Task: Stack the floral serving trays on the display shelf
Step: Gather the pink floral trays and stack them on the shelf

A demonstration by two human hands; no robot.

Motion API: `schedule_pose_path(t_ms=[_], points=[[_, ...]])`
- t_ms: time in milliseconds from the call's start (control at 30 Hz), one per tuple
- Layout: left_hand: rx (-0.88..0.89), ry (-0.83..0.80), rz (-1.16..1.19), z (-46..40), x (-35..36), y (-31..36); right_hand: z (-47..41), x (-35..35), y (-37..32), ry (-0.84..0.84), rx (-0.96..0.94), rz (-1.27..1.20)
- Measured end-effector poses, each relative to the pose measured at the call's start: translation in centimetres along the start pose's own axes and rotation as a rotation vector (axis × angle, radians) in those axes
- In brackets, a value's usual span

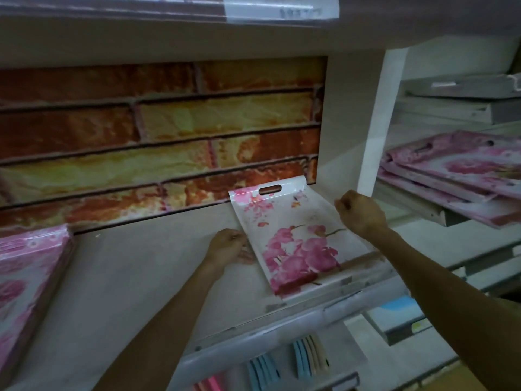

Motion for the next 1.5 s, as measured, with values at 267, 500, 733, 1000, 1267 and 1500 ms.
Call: schedule_pose_path(t_ms=[267, 500, 733, 1000, 1267, 1500], points=[[-0.017, 0.140, -0.080, -3.0, 0.1, -0.1, -3.1, 4.1, 6.5, -0.240, 0.150, 0.017], [-0.040, 0.206, -0.235, -3.8, -0.2, -0.3, -4.2, 5.1, 7.3, -0.304, 0.160, -0.049], [0.034, 0.300, -0.233, -2.4, -3.5, 0.1, -2.5, 5.9, 4.6, -0.320, 0.114, -0.158], [0.097, 0.501, -0.274, 2.3, -10.7, 0.4, -0.4, 7.6, -1.8, -0.215, 0.016, -0.246], [0.034, 0.635, -0.443, 7.5, -17.2, 0.0, 2.0, 11.3, -9.3, -0.274, -0.110, -0.261], [-0.096, 0.586, -0.578, 8.1, -20.7, -2.1, 3.3, 14.4, -11.8, -0.300, -0.079, -0.167]])
Point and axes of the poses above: each hand's wrist, its own z-axis away from the middle knuckle, its own x-axis out of the palm, y = z × x, the point moved 9 cm from there along -z, towards the middle knuckle, and after that the axes turned 12 degrees about -y, right-handed, at the moved point
